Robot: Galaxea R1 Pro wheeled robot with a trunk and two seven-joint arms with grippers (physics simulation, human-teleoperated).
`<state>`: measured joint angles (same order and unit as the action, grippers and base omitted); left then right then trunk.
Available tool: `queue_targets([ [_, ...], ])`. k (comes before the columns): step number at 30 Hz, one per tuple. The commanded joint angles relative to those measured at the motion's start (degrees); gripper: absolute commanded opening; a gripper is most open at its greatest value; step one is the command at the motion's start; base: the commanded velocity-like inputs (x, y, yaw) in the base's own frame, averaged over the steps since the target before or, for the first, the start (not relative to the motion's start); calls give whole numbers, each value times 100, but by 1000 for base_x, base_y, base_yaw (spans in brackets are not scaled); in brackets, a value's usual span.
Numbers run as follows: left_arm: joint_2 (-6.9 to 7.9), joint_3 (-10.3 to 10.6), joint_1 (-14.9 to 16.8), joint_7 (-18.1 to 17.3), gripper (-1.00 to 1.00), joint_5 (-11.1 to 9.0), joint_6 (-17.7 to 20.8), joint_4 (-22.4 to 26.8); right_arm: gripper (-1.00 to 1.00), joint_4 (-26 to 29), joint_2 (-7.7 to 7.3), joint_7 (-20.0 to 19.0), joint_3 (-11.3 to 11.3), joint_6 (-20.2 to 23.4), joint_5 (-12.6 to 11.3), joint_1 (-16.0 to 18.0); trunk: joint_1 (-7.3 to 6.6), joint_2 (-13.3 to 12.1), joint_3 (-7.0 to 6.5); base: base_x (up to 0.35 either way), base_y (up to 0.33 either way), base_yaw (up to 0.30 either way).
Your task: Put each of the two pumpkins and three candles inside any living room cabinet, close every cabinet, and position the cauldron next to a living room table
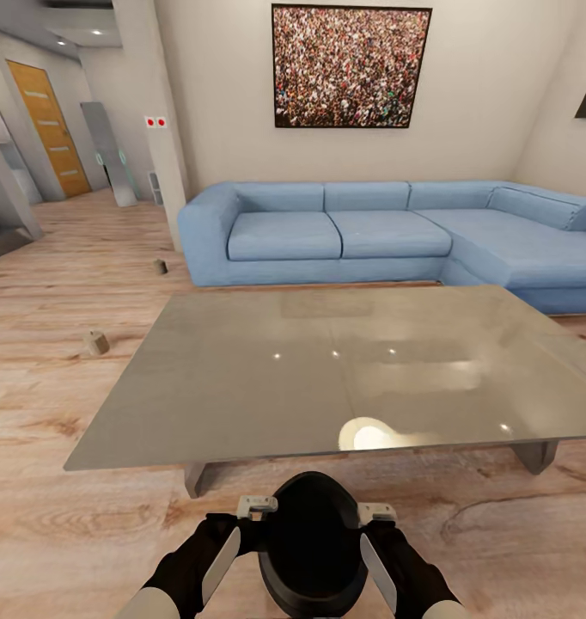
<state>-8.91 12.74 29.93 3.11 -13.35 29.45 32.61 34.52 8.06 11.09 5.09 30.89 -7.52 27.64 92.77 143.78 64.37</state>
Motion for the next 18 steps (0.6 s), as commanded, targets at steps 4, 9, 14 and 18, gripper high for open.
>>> queue_targets([
  [4, 15, -35, 4, 40, -100, 140, 34, -1, -100, 19, -5, 42, 71, -4, -115, 5, -1, 2, 4, 34, 0, 0],
  [9, 16, -35, 4, 40, -100, 142, 34, 0, -100, 19, -6, 42, 71, -4, -112, 5, -1, 2, 4, 57, 0, 0],
  [14, 21, -35, 4, 40, -100, 140, 34, 4, -100, 19, -6, 42, 71, -4, -113, 5, -1, 2, 4, 6, 0, 0],
  [18, 21, -35, 4, 40, -100, 140, 34, 2, -100, 19, -6, 42, 71, -4, -111, 5, 4, 5, 49, 0, 0, 0],
])
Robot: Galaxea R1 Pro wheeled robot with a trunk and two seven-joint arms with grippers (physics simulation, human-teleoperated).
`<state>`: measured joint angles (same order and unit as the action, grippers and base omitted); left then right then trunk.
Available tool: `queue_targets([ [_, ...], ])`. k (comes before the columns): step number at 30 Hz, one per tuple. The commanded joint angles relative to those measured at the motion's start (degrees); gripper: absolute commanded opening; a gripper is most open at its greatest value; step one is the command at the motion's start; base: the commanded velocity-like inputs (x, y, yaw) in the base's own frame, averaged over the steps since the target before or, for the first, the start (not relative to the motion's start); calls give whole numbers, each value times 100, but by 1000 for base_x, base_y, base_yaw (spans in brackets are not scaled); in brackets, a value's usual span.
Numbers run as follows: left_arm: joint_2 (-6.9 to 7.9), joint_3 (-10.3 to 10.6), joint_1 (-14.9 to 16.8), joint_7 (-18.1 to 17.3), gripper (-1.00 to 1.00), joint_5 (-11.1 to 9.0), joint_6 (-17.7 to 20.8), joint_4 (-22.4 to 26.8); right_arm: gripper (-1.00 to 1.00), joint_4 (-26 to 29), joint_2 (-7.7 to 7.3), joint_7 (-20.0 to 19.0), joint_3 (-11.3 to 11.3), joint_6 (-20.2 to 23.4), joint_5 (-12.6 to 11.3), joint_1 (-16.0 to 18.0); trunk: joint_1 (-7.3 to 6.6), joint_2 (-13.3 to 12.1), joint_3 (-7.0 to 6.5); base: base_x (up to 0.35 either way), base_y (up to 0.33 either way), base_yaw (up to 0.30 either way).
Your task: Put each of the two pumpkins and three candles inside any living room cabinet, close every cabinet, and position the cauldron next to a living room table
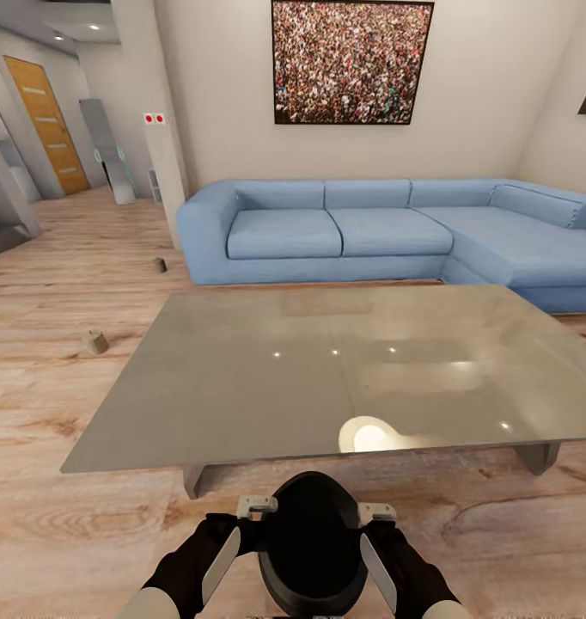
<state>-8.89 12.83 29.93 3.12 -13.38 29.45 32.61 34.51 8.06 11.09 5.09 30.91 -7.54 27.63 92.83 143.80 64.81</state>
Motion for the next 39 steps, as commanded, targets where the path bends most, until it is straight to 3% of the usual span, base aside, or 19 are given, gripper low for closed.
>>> queue_targets([
  [1, 19, -43, 5, 40, -100, 142, 34, 2, -100, 20, -6, 42, 71, -6, -108, 6, 0, 4, 27, 0, 0, 0],
  [9, 19, -47, 5, 40, -100, 142, 34, 7, -100, 20, -6, 42, 71, -6, -107, 6, 21, 15, 204, 0, 0, 0],
  [30, 19, -52, 5, 40, -100, 142, 34, 9, -100, 17, -6, 46, 71, 3, -115, 6, 21, 15, 204, 0, 0, 0],
  [31, 19, -52, 5, 40, -100, 142, 34, 9, 100, 15, -6, 48, 71, 9, -115, 6, 21, 15, 204, 0, 0, 0],
  [32, 19, -52, 5, 40, -100, 142, 34, 9, 100, 13, -6, 54, 71, 20, -116, 6, 21, 15, 204, 0, 0, 0],
  [33, 19, -52, 5, 40, 100, 142, 34, 9, 100, 12, -6, 57, 71, 28, -113, 6, 21, 15, 204, 0, 0, 0],
  [39, 19, -46, 5, 40, 100, 142, 34, 9, 100, 12, -6, 52, 71, 36, -108, 6, 21, 15, 204, 0, 0, 0],
])
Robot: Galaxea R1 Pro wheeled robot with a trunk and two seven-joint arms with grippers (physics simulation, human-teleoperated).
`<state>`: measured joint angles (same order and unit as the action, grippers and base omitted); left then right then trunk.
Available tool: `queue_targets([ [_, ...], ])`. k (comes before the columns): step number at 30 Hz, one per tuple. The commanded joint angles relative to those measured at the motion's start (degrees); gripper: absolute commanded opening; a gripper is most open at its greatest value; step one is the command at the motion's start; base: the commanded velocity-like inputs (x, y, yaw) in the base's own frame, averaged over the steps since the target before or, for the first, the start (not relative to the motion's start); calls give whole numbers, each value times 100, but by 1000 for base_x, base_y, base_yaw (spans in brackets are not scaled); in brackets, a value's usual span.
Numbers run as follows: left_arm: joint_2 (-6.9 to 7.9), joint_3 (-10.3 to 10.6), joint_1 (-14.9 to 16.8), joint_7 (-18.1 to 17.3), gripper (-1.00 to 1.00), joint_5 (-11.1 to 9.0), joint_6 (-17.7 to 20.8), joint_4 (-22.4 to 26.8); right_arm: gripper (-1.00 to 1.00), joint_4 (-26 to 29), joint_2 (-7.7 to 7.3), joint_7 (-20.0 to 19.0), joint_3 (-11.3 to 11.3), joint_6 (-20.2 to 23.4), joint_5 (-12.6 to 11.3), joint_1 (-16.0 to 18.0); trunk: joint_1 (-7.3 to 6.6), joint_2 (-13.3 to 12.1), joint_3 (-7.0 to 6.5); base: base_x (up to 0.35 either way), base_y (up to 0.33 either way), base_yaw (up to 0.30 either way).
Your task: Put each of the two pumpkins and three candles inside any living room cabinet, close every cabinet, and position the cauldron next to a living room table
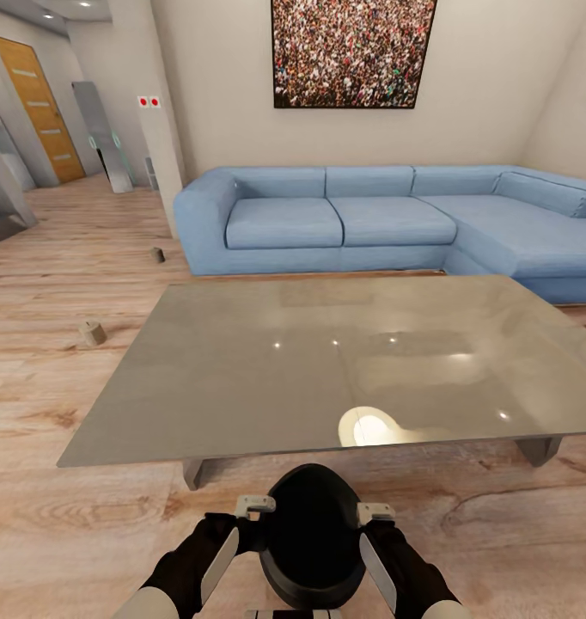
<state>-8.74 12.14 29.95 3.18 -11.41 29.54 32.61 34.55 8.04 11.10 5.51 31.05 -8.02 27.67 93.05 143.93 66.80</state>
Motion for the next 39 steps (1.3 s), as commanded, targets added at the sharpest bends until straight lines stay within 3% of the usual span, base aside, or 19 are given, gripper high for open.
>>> queue_targets([
  [1, 4, 24, 2, 33, 100, -55, 25, 9, 100, 8, -4, 51, 29, 19, -60, 2, -1, 2, 5, 0, 0, 0],
  [19, 4, 17, 2, 33, 100, -55, 25, 26, 100, 8, -4, 50, 29, 6, -60, 2, -1, 2, 5, 0, 0, 0],
  [39, -5, 26, 2, 40, 100, -60, 47, 10, 100, 8, -4, 50, 29, 6, -60, 2, -53, -25, -438, 0, 0, 0],
])
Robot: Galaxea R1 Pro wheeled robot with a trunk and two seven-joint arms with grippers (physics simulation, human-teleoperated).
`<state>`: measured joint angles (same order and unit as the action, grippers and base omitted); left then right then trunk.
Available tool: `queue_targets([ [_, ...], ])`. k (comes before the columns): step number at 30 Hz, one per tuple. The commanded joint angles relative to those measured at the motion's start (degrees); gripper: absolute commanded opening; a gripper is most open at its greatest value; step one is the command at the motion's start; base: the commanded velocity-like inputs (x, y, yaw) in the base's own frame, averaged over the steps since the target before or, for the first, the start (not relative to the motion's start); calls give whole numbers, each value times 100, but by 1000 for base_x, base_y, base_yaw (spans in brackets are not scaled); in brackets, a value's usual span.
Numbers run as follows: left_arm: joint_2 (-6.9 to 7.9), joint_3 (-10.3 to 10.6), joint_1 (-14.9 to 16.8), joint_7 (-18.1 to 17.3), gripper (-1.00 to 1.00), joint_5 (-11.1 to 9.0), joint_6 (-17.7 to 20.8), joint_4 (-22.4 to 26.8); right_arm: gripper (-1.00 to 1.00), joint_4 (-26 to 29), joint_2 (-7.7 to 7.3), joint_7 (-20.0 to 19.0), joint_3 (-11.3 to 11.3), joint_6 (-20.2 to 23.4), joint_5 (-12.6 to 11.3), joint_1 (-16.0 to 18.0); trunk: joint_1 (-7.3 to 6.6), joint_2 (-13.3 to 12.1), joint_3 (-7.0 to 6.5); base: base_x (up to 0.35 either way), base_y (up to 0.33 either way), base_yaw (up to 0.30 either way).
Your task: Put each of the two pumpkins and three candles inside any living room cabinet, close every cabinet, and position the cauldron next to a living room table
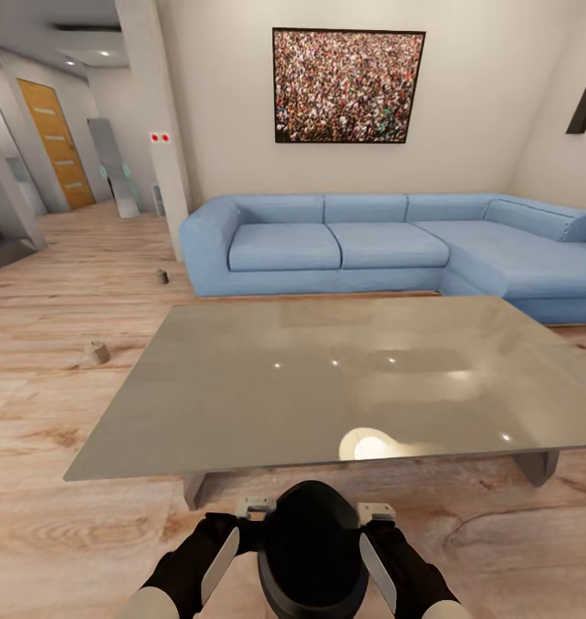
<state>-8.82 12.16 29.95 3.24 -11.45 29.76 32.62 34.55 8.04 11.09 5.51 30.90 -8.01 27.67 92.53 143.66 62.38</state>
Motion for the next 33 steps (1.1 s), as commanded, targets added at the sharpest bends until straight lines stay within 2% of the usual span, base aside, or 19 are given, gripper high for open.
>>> queue_targets([
  [1, 4, 23, 2, 35, 100, -56, 26, 8, 100, 8, -4, 51, 29, 22, -61, 2, -3, 0, -18, 0, 0, 0],
  [24, 4, 16, 3, 52, 100, -75, 56, 7, 100, 8, -4, 51, 29, 15, -69, 2, -63, -30, -527, 0, 0, 0],
  [30, 4, 19, 10, 80, 100, -258, 207, 18, 100, 8, -4, 56, 28, 42, -65, 2, -78, -38, -660, 0, 0, 0],
  [33, 4, 22, 10, 90, 100, -288, 346, 29, 100, 8, -4, 65, 27, 74, -63, 2, -86, -42, -727, 0, 0, 0],
])
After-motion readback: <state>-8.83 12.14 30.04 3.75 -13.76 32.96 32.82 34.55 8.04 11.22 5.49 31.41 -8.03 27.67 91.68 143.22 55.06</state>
